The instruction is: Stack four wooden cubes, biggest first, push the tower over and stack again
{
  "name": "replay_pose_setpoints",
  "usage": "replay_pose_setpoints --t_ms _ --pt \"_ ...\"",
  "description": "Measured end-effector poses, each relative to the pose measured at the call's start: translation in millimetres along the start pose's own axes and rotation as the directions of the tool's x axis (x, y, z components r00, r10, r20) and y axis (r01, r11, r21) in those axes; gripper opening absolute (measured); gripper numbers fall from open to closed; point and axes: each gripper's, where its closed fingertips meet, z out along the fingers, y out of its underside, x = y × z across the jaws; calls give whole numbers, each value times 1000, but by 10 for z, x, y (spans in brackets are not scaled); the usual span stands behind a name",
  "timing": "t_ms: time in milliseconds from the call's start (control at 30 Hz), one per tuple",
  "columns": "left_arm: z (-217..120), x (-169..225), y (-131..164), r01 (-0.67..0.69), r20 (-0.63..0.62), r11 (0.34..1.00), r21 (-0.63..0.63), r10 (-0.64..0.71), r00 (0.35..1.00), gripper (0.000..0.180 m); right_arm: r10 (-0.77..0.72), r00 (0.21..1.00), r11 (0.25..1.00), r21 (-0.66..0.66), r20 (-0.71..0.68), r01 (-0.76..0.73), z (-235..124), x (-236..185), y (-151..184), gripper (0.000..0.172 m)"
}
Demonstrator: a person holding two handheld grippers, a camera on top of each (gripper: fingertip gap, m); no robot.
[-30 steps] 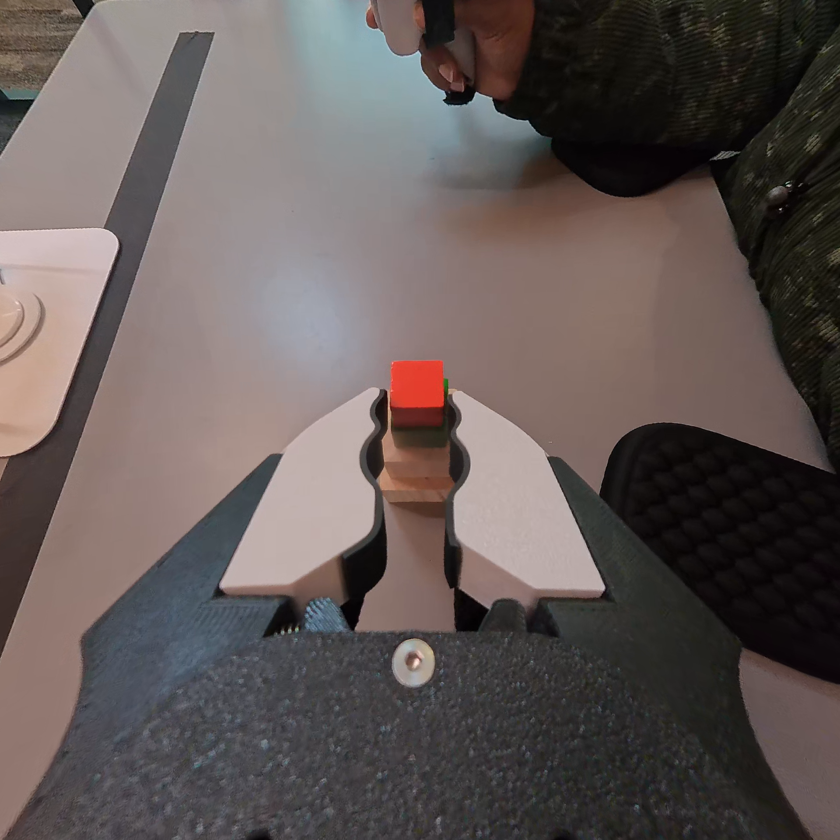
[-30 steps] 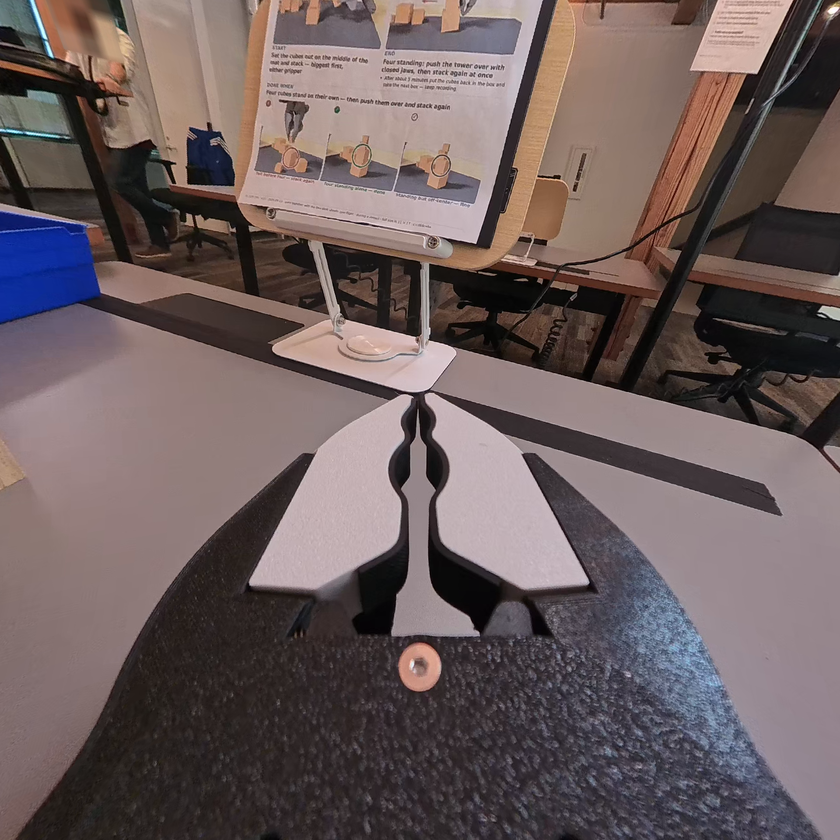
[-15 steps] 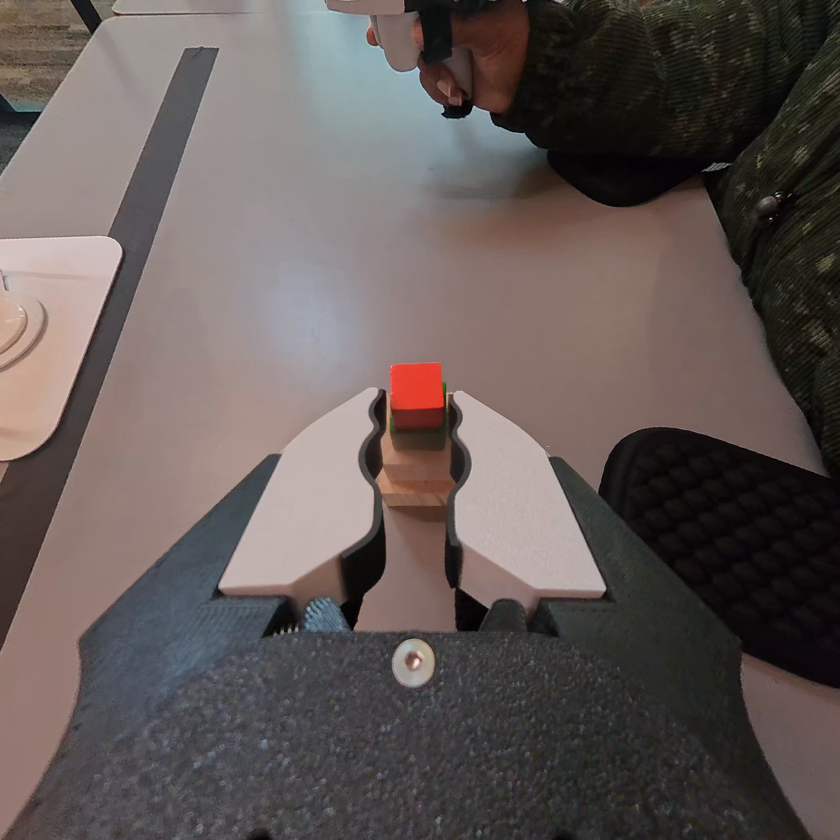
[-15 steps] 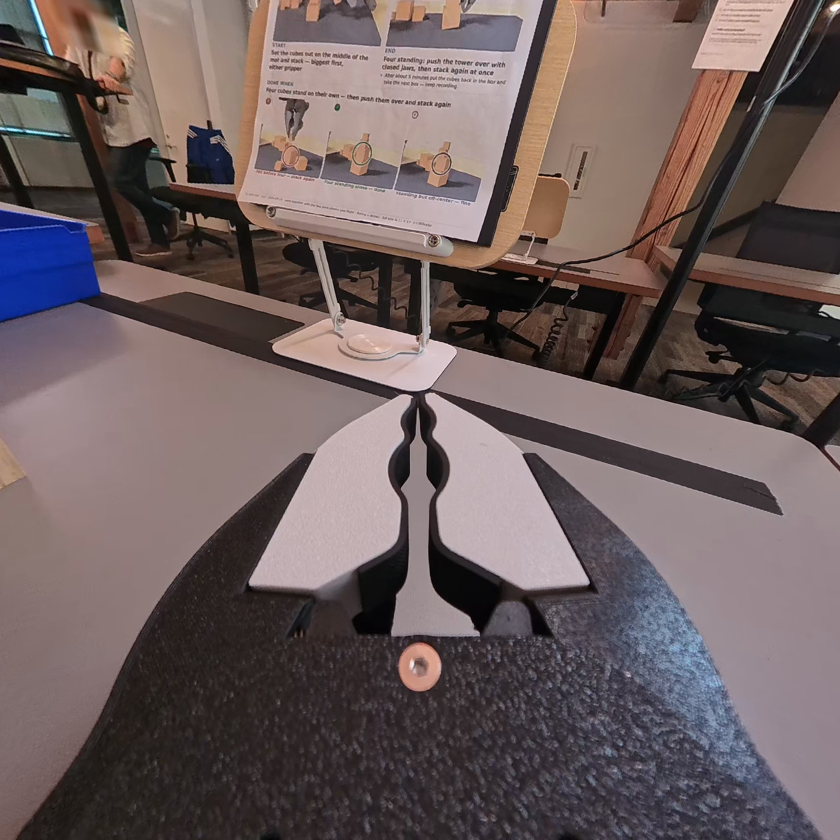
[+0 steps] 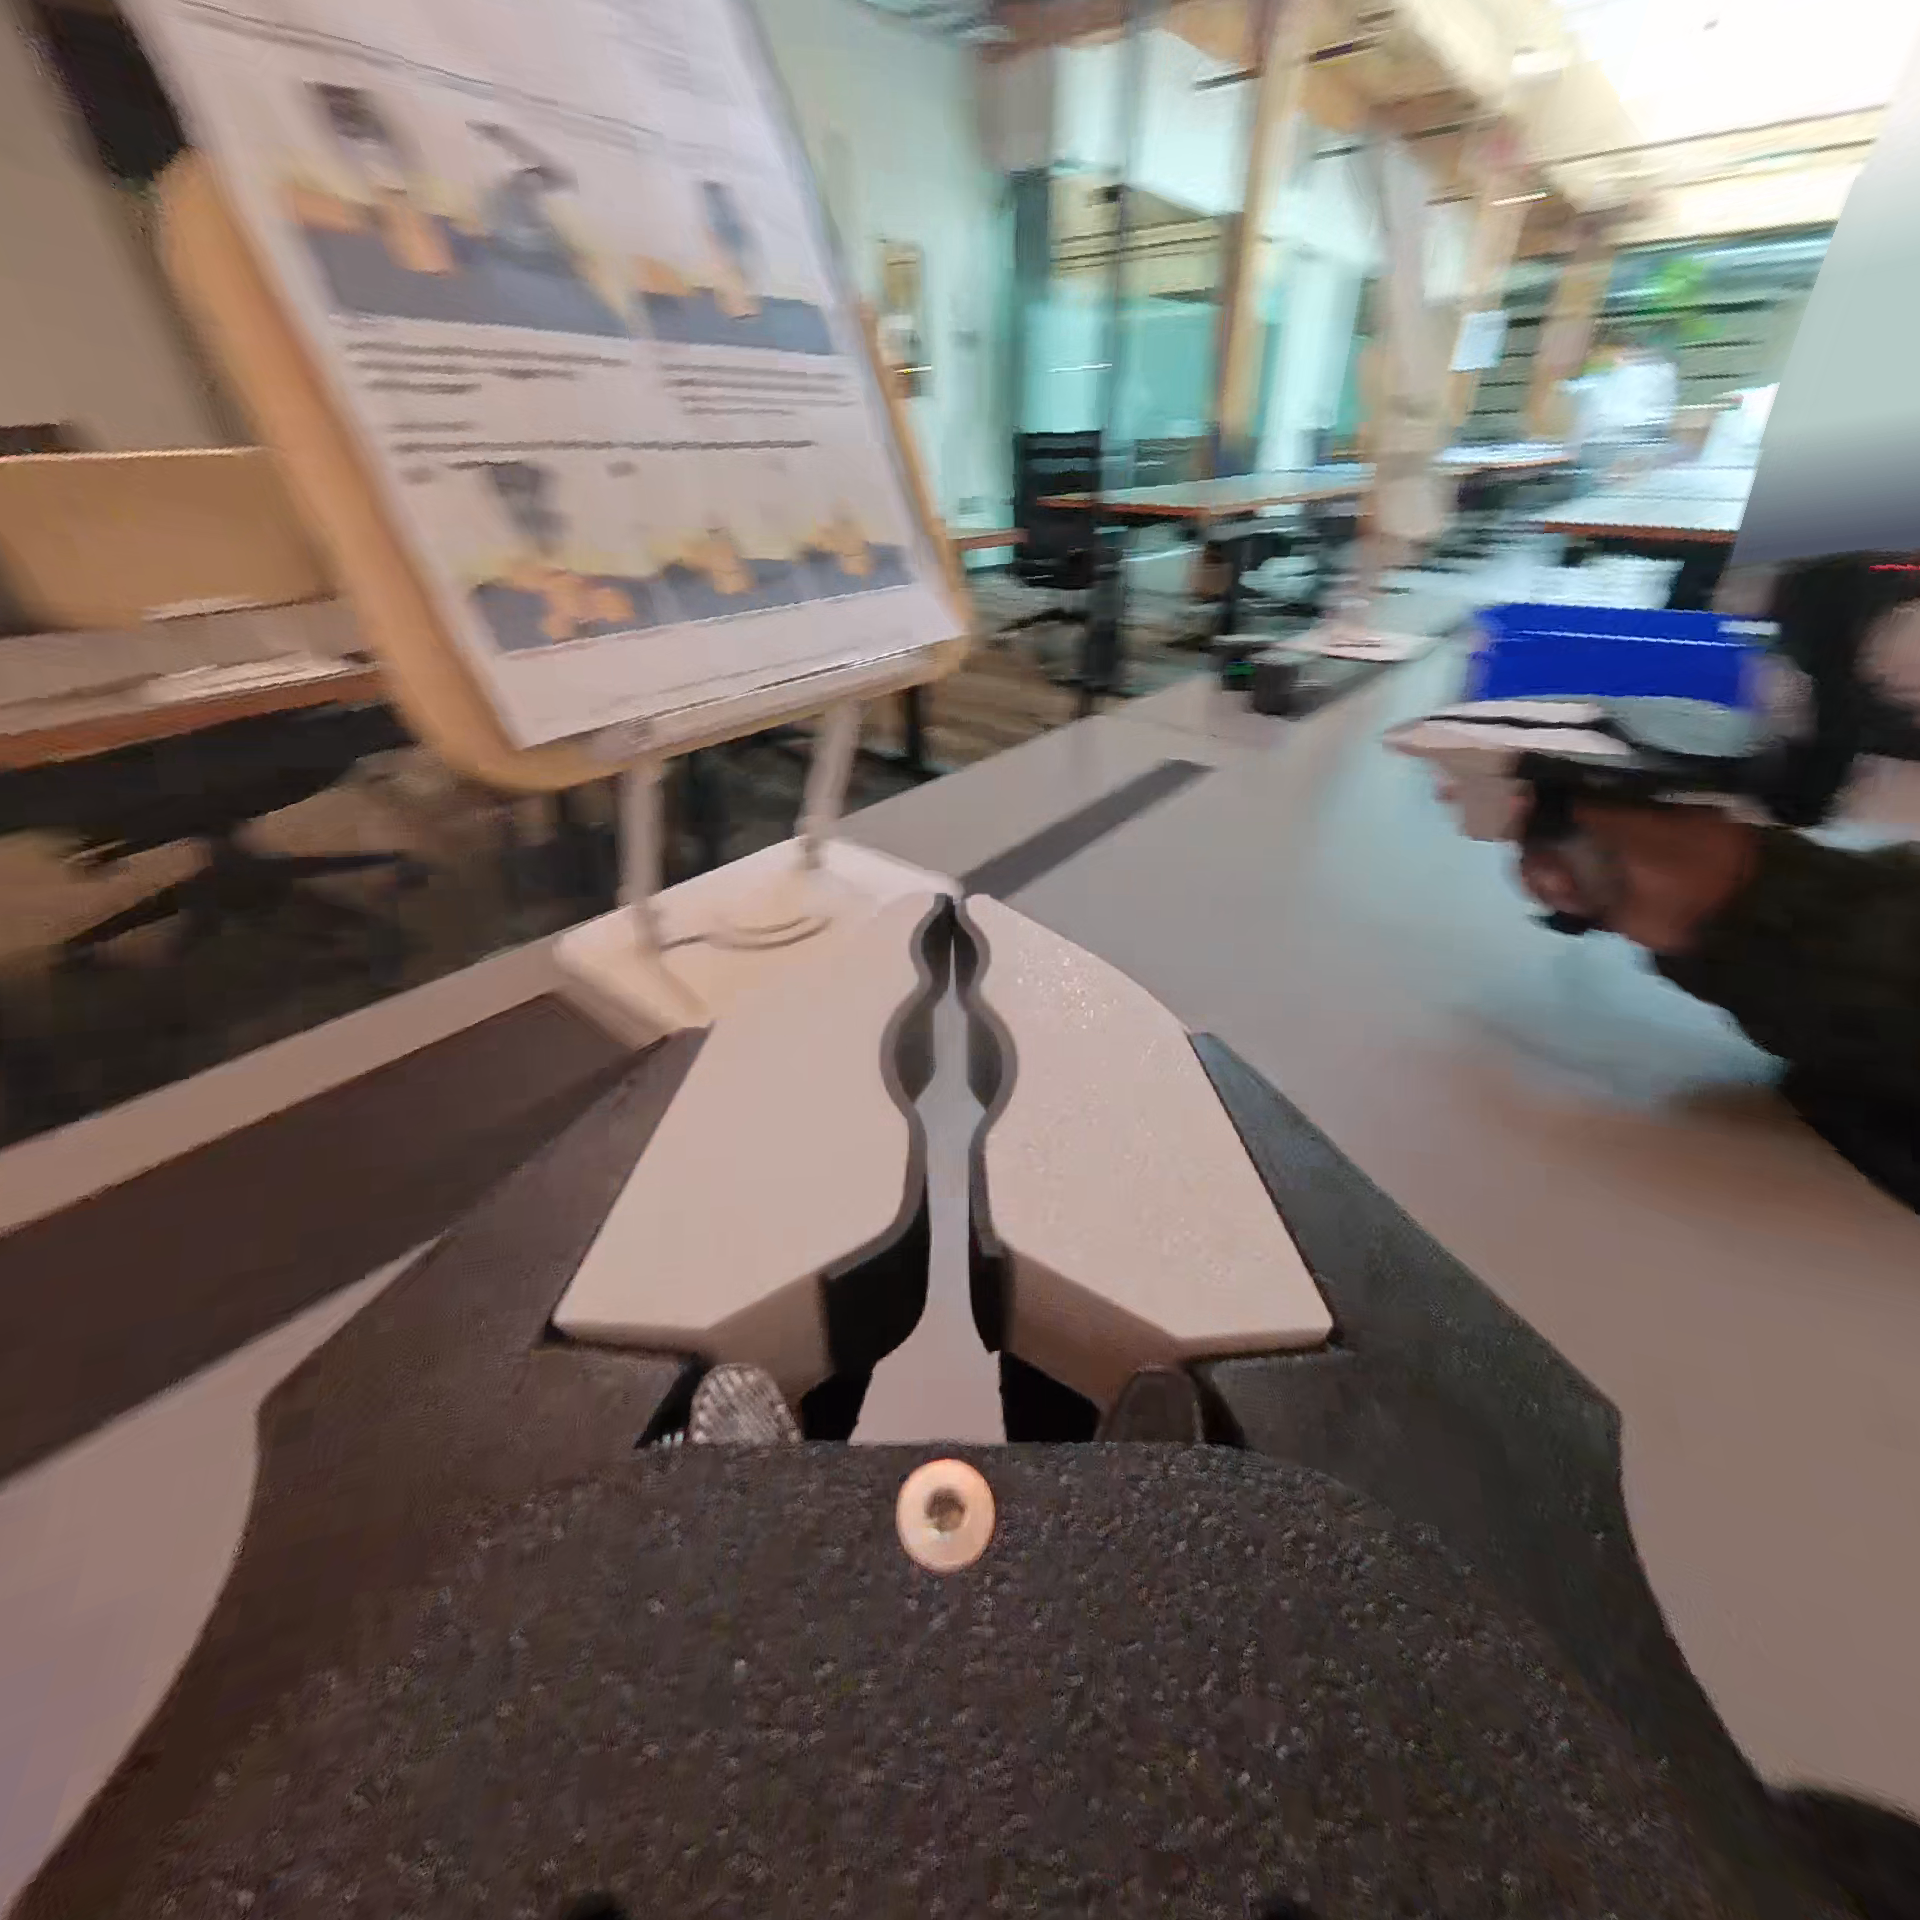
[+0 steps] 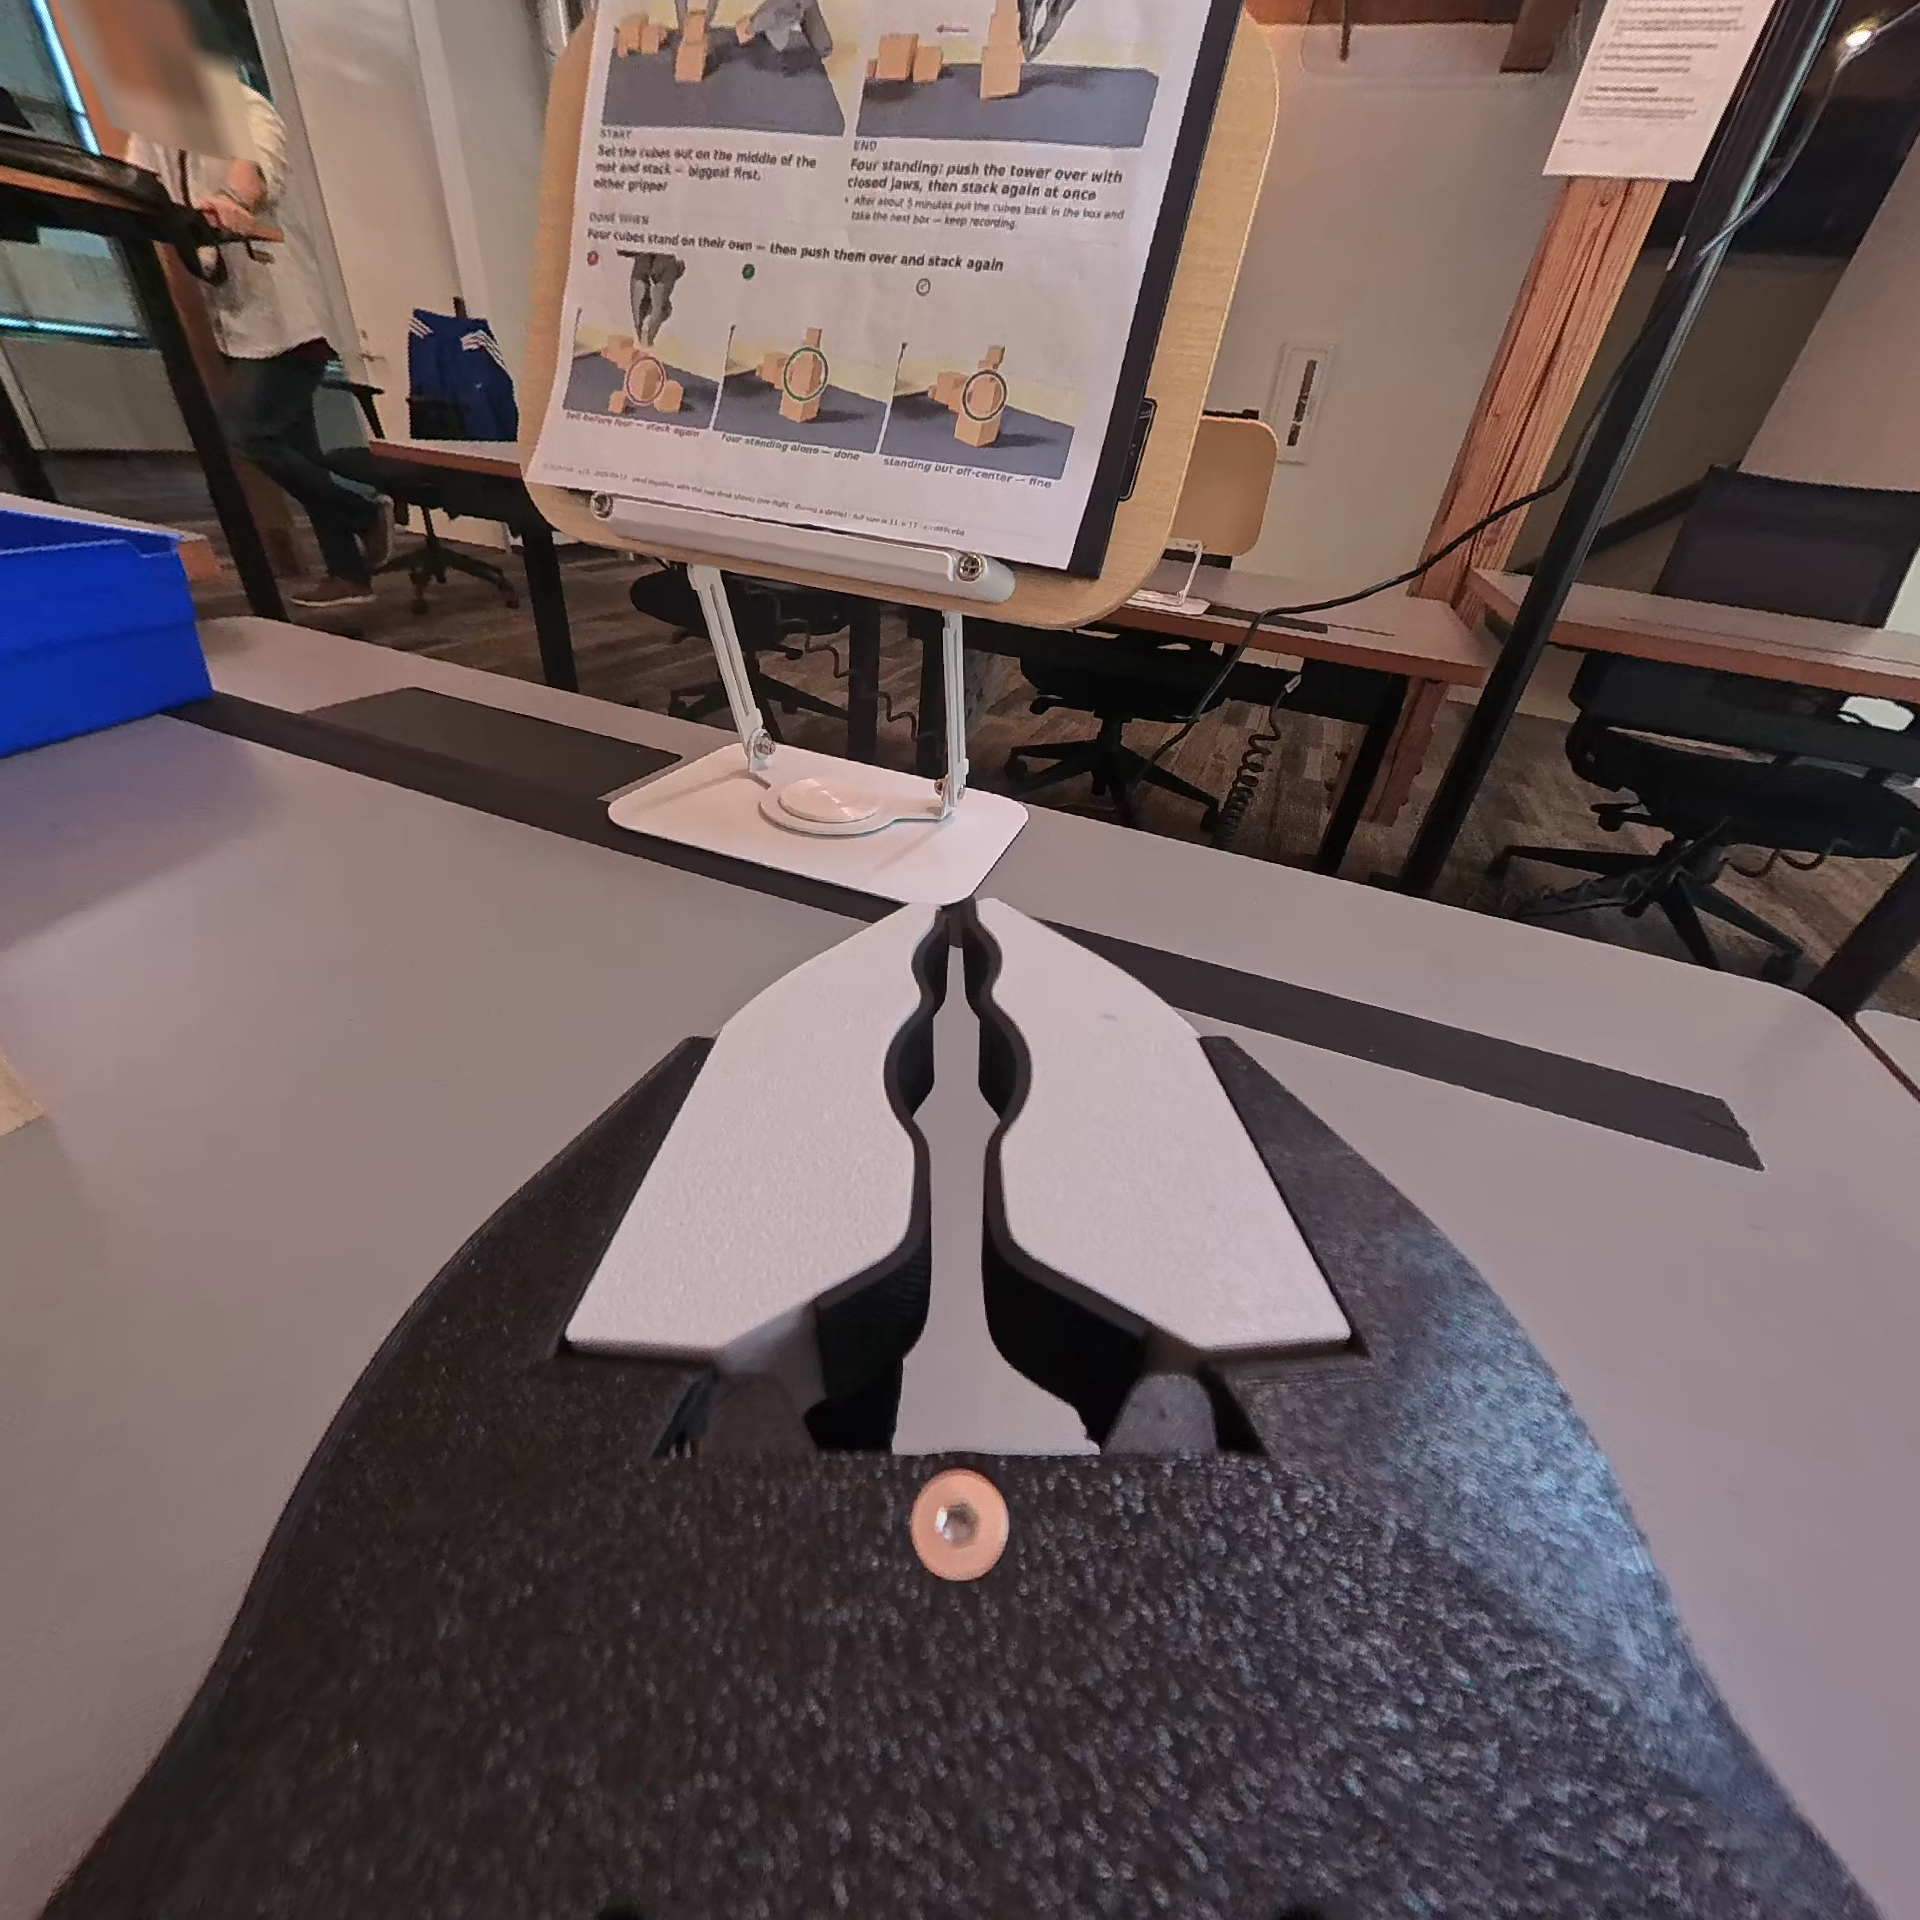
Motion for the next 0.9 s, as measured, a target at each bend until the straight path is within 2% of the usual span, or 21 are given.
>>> replay_pose_setpoints --t_ms 67,133,267,333,433,533,767,900 --pt "-145 -226 199 7 272 999 -50 7 962 0 4 1000 1000 4 -6 -4 -5 15 -12 2" --pt "-305 -289 485 53 438 989 -137 13 899 0 8 1000 1000 6 -12 -8 -10 29 -21 2" --pt "-468 -125 970 201 536 955 -219 -54 842 0 23 1000 1000 9 -19 -23 -20 48 -44 2" --pt "-500 -56 1178 190 557 926 -327 26 830 0 26 999 1000 17 -23 -25 -33 52 -77 2" --pt "-415 45 1443 135 533 863 -487 172 828 0 32 999 999 36 -23 -31 -58 52 -145 2" --pt "-145 181 1655 50 448 796 -603 286 847 0 31 999 998 55 -25 -30 -89 53 -212 2" --pt "767 517 1445 -311 241 692 -652 577 780 0 42 999 996 80 -33 -39 -131 98 -292 2" --pt "1312 759 1311 -453 164 643 -618 669 725 0 48 998 995 84 -41 -44 -144 138 -298 2"
